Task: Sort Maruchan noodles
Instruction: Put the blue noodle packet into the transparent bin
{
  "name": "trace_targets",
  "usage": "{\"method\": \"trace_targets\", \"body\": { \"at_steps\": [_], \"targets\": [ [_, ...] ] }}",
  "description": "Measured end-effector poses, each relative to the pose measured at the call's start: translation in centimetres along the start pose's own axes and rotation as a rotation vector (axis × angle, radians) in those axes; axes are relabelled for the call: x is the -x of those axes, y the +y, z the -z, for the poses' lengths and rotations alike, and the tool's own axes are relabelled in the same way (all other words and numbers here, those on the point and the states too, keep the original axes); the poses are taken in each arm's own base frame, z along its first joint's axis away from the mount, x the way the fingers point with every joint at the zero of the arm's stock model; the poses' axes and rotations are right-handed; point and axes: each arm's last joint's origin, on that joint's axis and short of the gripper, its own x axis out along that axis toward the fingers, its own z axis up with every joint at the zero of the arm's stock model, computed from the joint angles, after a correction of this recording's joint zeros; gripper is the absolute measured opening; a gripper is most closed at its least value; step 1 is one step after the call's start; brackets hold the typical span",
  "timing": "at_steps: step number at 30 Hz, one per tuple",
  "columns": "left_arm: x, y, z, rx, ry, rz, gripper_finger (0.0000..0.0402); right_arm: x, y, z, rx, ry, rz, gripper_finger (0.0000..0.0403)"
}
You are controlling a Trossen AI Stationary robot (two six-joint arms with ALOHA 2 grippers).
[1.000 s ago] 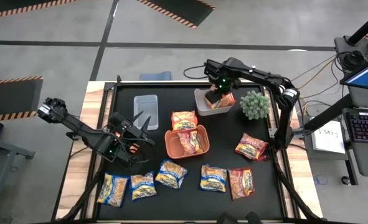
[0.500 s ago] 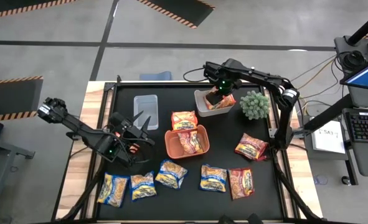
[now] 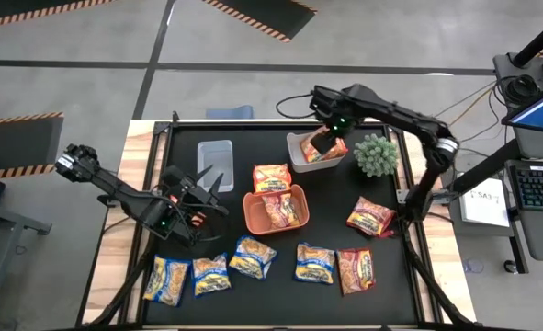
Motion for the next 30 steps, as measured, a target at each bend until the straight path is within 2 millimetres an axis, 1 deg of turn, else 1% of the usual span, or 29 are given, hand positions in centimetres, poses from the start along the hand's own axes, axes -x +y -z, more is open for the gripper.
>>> {"method": "trace_targets", "body": {
  "at_steps": [4, 7, 10, 14, 17, 20, 26, 30],
  "targets": [
    [0.0, -0.1, 0.0, 0.001, 0.013, 0.019, 0.0146, 1.4, 1.6, 2.5, 0.094, -0.17, -0.065, 0.0194],
    [0.0, -0.1, 0.0, 0.014, 0.014, 0.02, 0.0146, 1.7, 3.2, 5.0, 0.163, -0.298, -0.13, 0.0194],
    [0.0, -0.2, 0.0, 0.033, 0.024, 0.036, 0.0146, 1.4, 4.6, 7.5, 0.234, -0.445, -0.215, 0.0194],
    [0.0, -0.4, -0.2, 0.073, 0.048, 0.076, 0.0146, 0.3, 6.0, 10.6, 0.311, -0.618, -0.334, 0.0194],
    [0.0, -0.6, -0.2, 0.122, 0.072, 0.111, 0.0146, -0.7, 6.4, 12.6, 0.362, -0.693, -0.387, 0.0194],
    [0.0, -0.8, -0.1, 0.182, 0.107, 0.151, 0.0146, -1.7, 6.5, 14.1, 0.405, -0.756, -0.426, 0.0194],
    [0.1, -1.9, 0.4, 0.238, 0.188, 0.227, 0.0146, -3.0, 5.9, 16.2, 0.422, -0.84, -0.479, 0.0194],
    [0.1, -2.9, 0.8, 0.252, 0.243, 0.271, 0.0146, -3.7, 5.4, 17.0, 0.428, -0.895, -0.498, 0.0194]
  ]
}}
